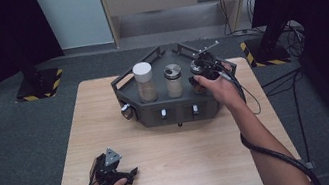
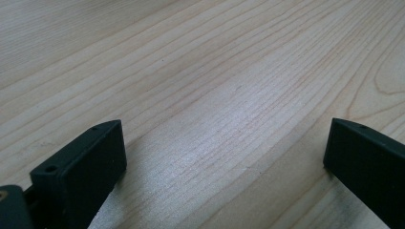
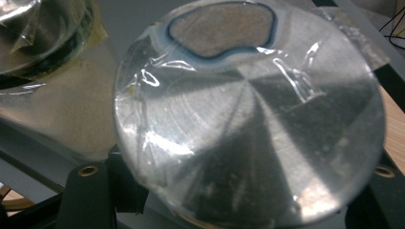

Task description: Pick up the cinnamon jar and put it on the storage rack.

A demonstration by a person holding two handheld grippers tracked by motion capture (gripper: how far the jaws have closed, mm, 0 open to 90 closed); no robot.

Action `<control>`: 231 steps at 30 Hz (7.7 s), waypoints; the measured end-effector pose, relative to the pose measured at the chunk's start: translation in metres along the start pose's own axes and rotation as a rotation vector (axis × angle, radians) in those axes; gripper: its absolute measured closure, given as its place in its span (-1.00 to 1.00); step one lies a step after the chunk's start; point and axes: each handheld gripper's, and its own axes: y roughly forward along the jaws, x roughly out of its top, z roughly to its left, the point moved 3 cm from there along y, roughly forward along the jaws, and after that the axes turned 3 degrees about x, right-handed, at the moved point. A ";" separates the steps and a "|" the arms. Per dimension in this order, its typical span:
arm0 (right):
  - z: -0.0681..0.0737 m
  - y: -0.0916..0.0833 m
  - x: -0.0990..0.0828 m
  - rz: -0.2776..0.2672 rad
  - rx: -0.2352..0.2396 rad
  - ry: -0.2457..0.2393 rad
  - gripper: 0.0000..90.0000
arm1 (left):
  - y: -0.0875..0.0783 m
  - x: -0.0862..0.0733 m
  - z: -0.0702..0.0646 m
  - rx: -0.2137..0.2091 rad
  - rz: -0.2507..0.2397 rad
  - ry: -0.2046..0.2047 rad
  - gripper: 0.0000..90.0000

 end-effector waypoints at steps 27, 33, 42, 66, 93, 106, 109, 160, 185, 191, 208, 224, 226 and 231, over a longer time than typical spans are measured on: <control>-0.006 0.001 -0.010 -0.032 0.015 0.037 -0.30 | 0.000 0.000 0.000 0.001 0.000 0.000 -1.00; -0.006 0.001 -0.011 -0.033 0.016 0.036 -0.30 | 0.000 0.000 0.000 0.001 0.000 0.000 -1.00; -0.008 0.002 -0.014 -0.033 0.024 0.032 -0.39 | 0.000 0.000 0.000 0.001 0.000 0.000 -1.00; -0.008 -0.015 -0.030 -0.116 0.014 0.026 -0.82 | 0.000 0.000 -0.001 0.003 0.000 -0.001 -1.00; -0.009 -0.041 -0.047 -0.156 0.030 -0.003 -0.85 | 0.000 0.000 -0.001 0.003 0.000 -0.001 -1.00; -0.005 -0.053 -0.056 -0.172 0.052 -0.017 -0.86 | 0.000 0.000 -0.001 0.003 0.000 -0.002 -1.00; -0.004 -0.056 -0.058 -0.174 0.053 -0.016 -0.86 | 0.000 0.000 -0.001 0.003 0.000 -0.002 -1.00; -0.001 -0.070 -0.131 -0.155 0.067 0.002 -0.90 | 0.000 0.000 -0.001 0.004 0.001 -0.001 -1.00; 0.010 -0.058 -0.169 -0.117 0.097 -0.010 -0.90 | 0.000 0.000 -0.001 0.003 0.001 0.000 -1.00; 0.012 -0.054 -0.177 -0.109 0.104 -0.002 -0.90 | 0.000 0.000 -0.001 0.004 0.001 0.000 -1.00; 0.020 -0.046 -0.198 -0.087 0.126 0.003 -0.90 | 0.000 0.000 -0.001 0.004 0.001 -0.001 -1.00; 0.037 -0.003 -0.231 -0.006 0.129 0.010 -0.90 | 0.000 0.000 -0.001 0.005 0.000 -0.001 -1.00; 0.038 0.001 -0.236 -0.001 0.131 0.010 -0.90 | 0.000 0.000 -0.001 0.005 0.000 -0.001 -1.00; 0.043 0.009 -0.247 -0.005 0.122 0.002 -0.92 | 0.000 0.000 -0.001 0.006 0.000 -0.001 -1.00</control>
